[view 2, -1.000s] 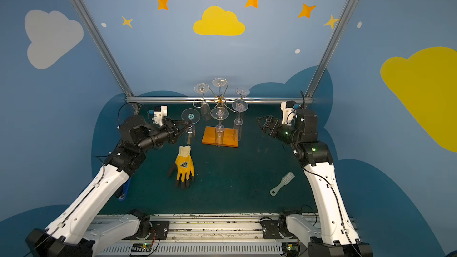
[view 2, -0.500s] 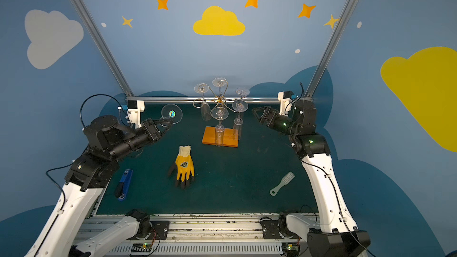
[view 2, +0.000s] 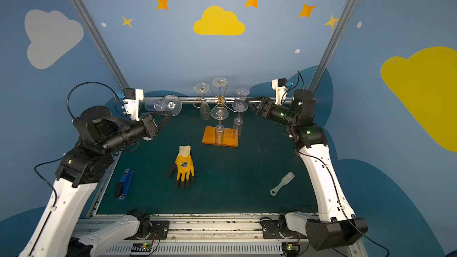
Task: Take the wine glass off the wine glass rack
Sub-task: Pick up the wine glass from the wine glass rack.
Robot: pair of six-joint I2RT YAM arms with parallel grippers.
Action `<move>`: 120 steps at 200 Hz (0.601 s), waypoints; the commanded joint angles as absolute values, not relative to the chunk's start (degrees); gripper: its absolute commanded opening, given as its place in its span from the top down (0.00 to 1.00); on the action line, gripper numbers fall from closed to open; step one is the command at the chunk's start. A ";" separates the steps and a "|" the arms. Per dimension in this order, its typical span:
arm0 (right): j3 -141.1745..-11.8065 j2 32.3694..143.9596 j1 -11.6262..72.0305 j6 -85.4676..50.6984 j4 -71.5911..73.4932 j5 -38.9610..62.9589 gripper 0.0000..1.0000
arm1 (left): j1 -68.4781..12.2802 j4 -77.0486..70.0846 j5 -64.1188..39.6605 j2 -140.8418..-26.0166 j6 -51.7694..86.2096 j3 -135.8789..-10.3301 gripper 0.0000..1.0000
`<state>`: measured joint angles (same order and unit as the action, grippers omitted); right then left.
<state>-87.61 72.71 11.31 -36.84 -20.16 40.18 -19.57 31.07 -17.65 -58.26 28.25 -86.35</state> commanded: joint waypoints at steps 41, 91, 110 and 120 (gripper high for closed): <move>-97.54 76.90 12.89 -37.40 -20.66 48.35 0.18 | -20.73 23.04 -25.16 -61.37 6.94 -88.04 0.97; -108.00 84.33 16.88 -35.02 -26.79 53.51 0.20 | -23.59 20.47 -29.01 -63.52 -6.67 -87.01 0.97; -111.51 86.51 18.64 -32.49 -30.48 54.18 0.20 | -25.45 19.75 -30.40 -63.98 -12.91 -85.67 0.97; -112.35 87.49 19.40 -32.08 -31.10 54.84 0.20 | -26.20 19.90 -30.40 -64.41 -15.71 -85.40 0.97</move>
